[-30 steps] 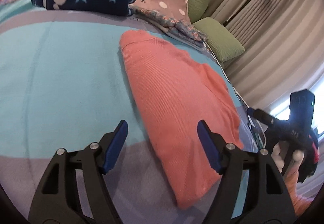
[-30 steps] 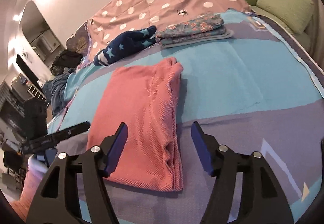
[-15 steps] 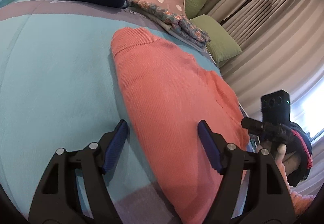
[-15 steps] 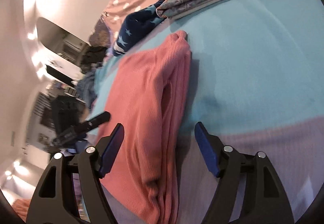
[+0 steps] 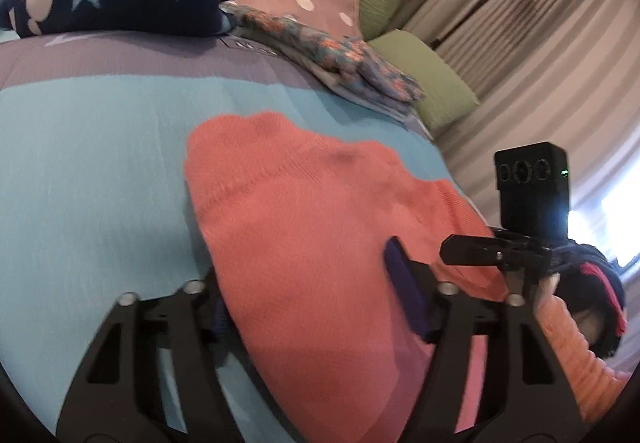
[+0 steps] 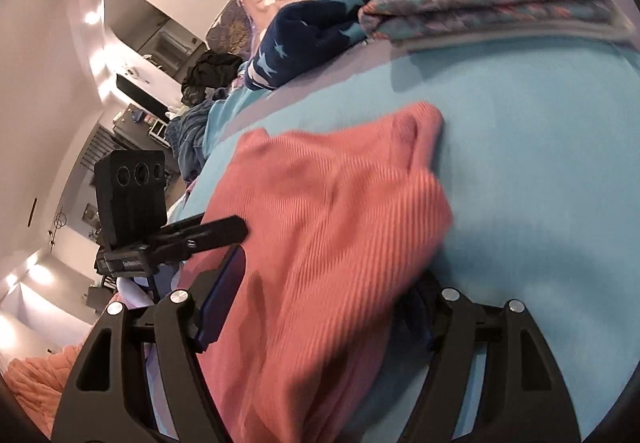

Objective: Fold small clothes
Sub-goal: 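Grasp the folded coral shirt end with both tools, then lift the folded shirt with both tools and carry it toward the clothes stack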

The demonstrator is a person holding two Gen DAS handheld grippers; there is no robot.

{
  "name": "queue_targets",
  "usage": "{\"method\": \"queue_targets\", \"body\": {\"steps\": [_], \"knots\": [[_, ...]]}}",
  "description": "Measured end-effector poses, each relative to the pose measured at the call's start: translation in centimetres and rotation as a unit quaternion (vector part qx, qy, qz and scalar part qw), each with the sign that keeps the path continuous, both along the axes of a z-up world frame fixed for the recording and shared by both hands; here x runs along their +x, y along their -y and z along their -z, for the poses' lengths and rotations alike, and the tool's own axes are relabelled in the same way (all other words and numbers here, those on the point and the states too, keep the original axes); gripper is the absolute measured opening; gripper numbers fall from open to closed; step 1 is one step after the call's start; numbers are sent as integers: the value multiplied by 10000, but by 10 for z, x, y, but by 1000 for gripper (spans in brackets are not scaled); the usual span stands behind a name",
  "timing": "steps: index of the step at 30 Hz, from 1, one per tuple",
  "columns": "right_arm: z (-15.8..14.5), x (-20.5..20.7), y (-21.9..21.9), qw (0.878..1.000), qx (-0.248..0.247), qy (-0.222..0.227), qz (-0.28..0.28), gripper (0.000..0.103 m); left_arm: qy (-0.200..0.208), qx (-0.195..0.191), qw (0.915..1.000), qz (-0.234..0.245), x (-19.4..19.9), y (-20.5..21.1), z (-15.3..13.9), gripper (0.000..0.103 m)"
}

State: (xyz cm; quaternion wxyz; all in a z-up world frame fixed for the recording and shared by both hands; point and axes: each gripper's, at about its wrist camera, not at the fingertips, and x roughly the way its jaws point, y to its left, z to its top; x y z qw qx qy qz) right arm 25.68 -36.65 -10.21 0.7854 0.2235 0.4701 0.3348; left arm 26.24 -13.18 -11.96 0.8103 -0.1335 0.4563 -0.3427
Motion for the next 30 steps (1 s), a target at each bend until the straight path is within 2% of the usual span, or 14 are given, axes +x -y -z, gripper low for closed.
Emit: {"method": "queue_targets", "body": {"steps": [2,4,7,9,14,18,21,24,30], "knots": [[1,13,-9,9998,-146,114,-28,64,-7,5,10000,-88,6,0,2,49],[2,17,-14,9993,-311,222,-9,55,-60,-98,9998,-152,11,-3,6,40],[5,12,-6,9990,-338,222,191,40,-68,-204,9996,-195,11,-6,8,36],[8,11,0,9990,-286,162,305,32,22,-59,9998,-206,8,-4,7,35],[-4,-1,-2,9968,-519,343,493,19,241,119,9992,-292,-7,-1,-8,22],[-32,-27,-2,9930,-619,766,655,16,609,-67,9975,-351,-30,-7,-38,18],[-68,-54,2,9880,-559,1224,756,15,1035,-169,9942,-224,-54,-6,-77,17],[-105,-83,2,9803,-635,1662,856,15,1613,-31,9869,-51,-85,2,-121,17],[-163,-123,20,9612,-622,2387,1236,15,2240,-128,9744,119,-108,21,-183,16]]}}
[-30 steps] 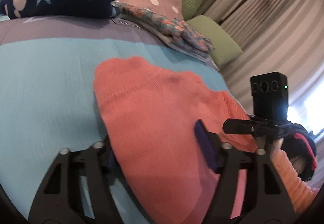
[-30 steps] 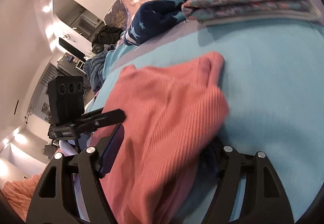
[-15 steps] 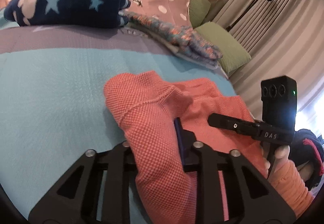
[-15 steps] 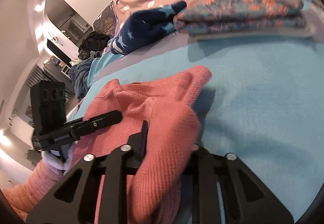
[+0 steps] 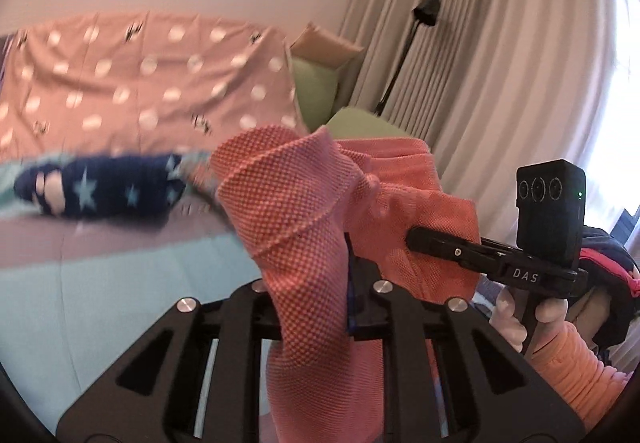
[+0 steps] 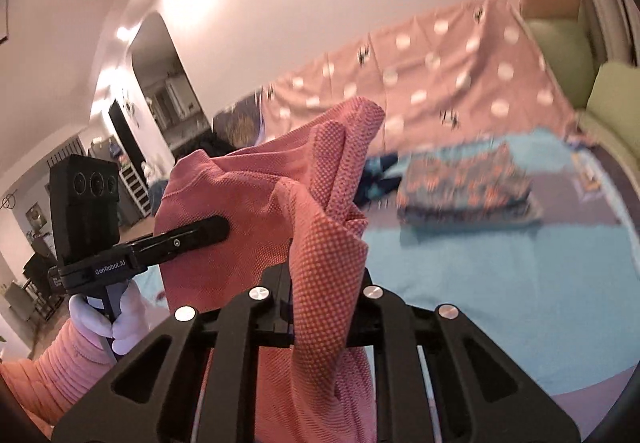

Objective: Fold small clothes
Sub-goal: 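Lift the folded shirt with both tools and carry it toward the clothes stack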

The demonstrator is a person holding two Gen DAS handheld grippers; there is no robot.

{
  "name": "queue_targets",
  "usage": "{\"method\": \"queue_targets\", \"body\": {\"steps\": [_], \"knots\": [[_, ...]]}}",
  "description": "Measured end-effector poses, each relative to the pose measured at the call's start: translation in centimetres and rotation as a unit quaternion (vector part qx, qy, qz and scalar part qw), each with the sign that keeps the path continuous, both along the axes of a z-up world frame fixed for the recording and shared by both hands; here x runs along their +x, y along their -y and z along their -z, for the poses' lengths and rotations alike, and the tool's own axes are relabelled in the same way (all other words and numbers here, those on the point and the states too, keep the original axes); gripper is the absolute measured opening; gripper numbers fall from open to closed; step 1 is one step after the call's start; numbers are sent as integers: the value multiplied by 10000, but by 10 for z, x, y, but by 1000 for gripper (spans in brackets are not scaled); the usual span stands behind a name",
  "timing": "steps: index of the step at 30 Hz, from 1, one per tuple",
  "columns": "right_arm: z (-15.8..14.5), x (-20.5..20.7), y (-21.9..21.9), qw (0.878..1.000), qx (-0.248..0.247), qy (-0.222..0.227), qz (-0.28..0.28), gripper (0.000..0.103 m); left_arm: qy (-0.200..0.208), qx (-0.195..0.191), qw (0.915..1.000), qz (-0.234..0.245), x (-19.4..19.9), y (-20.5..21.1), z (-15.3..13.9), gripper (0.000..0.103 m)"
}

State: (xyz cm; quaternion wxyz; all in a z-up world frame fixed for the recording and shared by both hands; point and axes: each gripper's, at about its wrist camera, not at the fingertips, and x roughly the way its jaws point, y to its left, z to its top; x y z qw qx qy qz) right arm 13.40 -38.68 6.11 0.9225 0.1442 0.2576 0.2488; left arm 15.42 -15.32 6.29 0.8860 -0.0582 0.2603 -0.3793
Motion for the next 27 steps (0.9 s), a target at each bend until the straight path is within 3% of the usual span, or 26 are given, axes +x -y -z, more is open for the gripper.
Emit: {"method": "queue_targets", "body": {"steps": [5,10,19,27], "knots": [[-35,-4,20,9989,-153,360,270,15,519,151,9985,64,-1,30,-38,17],[-58,10,40,9975,-286,502,395,15,753,251,9968,89,13,54,-61,17],[-71,73,69,9961,-377,401,691,15,985,658,9930,-14,76,99,-77,16],[-61,151,88,9940,-360,103,1024,14,1151,1222,9855,-231,154,140,-67,17]]}}
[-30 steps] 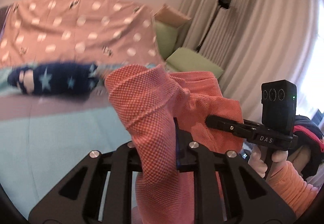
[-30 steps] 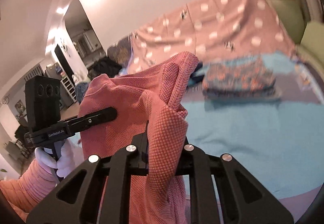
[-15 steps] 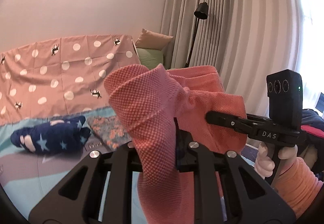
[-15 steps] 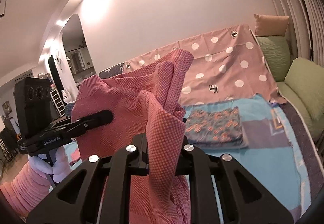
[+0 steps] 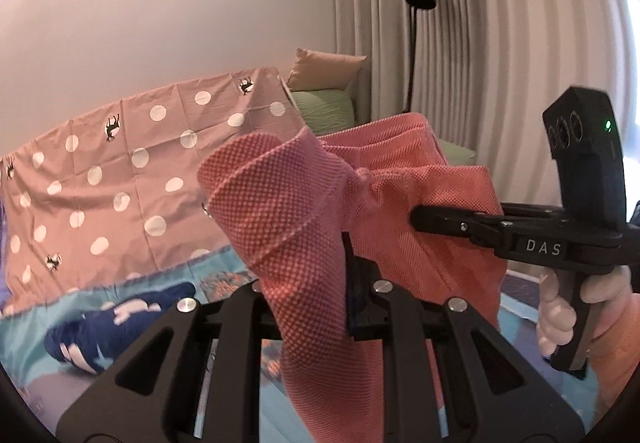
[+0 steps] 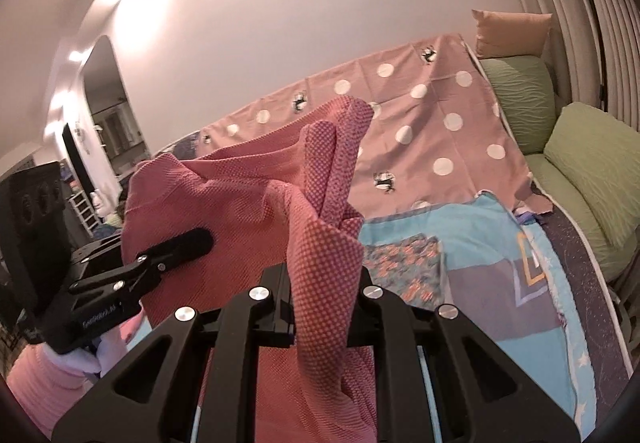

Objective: Fold small clothes
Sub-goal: 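Lift the folded shirt with both tools and carry it toward the clothes stack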

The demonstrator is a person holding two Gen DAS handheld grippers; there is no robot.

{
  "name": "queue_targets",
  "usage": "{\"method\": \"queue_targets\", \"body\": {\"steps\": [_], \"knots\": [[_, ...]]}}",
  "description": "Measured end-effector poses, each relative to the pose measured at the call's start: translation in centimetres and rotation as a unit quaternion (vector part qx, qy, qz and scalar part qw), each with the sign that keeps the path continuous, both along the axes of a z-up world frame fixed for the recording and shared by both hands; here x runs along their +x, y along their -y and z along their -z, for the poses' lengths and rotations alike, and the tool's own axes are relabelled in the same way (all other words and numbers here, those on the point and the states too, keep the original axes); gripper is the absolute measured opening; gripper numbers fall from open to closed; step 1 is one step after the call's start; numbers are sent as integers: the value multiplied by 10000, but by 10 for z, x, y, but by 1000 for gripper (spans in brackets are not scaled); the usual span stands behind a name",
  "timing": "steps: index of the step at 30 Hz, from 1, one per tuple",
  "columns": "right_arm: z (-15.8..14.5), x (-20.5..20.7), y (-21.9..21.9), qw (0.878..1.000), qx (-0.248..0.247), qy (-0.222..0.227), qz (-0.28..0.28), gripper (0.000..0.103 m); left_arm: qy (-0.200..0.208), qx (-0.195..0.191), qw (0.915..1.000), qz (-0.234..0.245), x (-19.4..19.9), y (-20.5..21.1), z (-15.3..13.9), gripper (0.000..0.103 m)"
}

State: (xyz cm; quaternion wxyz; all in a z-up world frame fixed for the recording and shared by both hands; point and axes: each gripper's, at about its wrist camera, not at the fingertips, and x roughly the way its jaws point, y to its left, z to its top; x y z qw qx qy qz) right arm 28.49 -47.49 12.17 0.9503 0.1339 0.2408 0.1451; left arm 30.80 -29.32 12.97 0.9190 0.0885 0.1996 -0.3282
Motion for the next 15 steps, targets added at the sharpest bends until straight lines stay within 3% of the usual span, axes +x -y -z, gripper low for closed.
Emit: {"method": "queue_targets", "body": {"steps": [7,12,14,15], "knots": [[18,74,13,9992,-39,-141,381,15,-3,182,9995,-268,65,27,15,17],[39,130,6,9983,-191,-283,462,15,-154,340,9962,-781,124,34,47,18],[54,156,0,9971,-423,-334,538,20,-131,580,9919,-1122,146,37,65,28],[64,168,-2,9951,-594,-382,699,24,-118,852,9862,-1417,158,38,80,40]]}}
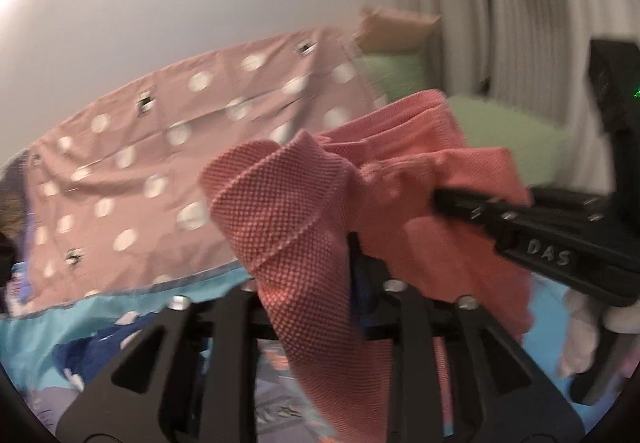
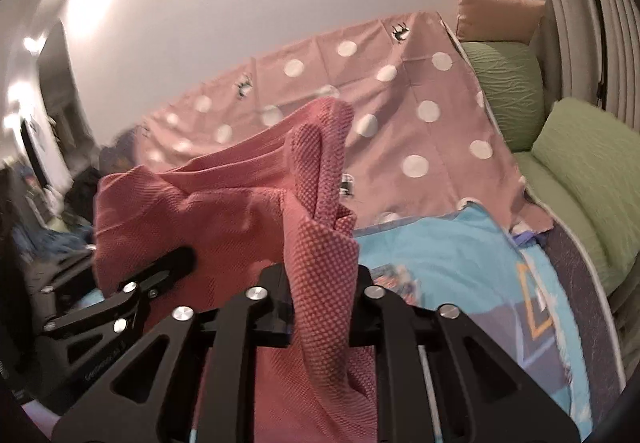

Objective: Fold small clothes
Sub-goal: 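Lift the folded shirt with both tools and carry it toward the clothes stack, then lower the shirt onto the folded clothes stack and open both tools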

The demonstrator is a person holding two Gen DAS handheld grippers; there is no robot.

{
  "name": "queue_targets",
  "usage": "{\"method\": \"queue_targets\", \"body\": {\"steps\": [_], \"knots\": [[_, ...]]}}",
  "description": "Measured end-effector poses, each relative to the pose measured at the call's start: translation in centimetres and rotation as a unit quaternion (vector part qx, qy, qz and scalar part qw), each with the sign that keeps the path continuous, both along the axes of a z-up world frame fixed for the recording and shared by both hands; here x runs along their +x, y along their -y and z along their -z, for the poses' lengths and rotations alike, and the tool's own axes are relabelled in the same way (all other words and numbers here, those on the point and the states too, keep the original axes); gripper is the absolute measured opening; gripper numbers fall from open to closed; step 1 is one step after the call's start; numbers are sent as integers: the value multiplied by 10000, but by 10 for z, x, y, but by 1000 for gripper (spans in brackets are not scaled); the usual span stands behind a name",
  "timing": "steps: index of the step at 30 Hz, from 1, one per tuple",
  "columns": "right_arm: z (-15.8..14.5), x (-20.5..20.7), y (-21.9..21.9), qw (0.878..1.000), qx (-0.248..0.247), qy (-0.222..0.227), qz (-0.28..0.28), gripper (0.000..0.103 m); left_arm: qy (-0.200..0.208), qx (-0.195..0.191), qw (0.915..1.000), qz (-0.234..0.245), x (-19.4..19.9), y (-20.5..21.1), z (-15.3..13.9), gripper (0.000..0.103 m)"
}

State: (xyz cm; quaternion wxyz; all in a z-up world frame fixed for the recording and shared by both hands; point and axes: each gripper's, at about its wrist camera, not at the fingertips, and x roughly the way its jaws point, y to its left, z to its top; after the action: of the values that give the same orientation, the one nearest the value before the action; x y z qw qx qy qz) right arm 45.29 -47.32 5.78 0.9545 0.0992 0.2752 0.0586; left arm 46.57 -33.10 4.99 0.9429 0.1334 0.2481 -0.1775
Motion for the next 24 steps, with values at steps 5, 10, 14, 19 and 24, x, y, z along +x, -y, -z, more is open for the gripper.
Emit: {"method": "queue_targets", "body": {"steps": [5,10,14,19,24], "knots": [[63,17,5,9954,-85,-563,766,28,-465,683,9947,-615,27,-13,69,51],[100,-28,9,9953,-213,-618,717,28,-539,665,9961,-228,0,-30,107,56],[108,-82,8,9960,-332,-484,676,33,-561,280,9976,-300,-24,-44,95,57],[104,-167,-17,9961,-518,-241,666,65,-723,-430,9965,-28,-86,-67,81,74],[80,-258,-36,9914,-65,385,1250,98,-798,-970,9919,197,-165,-100,70,88]]}}
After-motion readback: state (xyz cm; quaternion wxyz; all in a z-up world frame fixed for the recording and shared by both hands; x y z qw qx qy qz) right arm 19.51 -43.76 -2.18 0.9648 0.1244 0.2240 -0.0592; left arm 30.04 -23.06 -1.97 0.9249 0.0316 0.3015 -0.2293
